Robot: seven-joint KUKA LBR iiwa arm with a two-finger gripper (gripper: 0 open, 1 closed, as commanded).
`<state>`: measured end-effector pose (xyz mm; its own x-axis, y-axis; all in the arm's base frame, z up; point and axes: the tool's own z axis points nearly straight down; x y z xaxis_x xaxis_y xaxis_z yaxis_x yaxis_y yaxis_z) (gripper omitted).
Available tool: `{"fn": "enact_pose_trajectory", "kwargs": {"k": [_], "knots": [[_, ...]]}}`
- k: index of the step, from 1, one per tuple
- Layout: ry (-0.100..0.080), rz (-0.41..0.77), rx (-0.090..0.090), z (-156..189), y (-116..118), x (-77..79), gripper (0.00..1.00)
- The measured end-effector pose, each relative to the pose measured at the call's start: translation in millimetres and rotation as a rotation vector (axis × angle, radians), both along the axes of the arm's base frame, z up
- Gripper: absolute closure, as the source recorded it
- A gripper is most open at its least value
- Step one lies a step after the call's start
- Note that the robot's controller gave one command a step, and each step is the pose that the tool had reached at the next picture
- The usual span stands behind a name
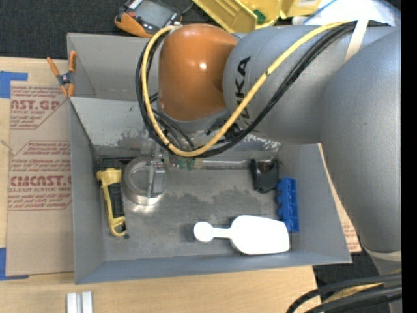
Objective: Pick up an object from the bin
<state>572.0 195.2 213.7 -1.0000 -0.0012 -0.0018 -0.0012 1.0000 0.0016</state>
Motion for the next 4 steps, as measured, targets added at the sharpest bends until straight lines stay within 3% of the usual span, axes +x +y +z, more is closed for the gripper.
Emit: {"fn": "enact_pose_trajectory", "kwargs": {"k": [1,2,3,4], "knots": [[0.000,0.000,0.000,0,0,0.0,0.00],[0.001,-0.018,0.001,-33,21,10.4,0.00],[-0.005,0.007,0.000,-53,6,18.0,0.00],[-0.004,0.009,0.003,-66,13,14.6,0.00]]}}
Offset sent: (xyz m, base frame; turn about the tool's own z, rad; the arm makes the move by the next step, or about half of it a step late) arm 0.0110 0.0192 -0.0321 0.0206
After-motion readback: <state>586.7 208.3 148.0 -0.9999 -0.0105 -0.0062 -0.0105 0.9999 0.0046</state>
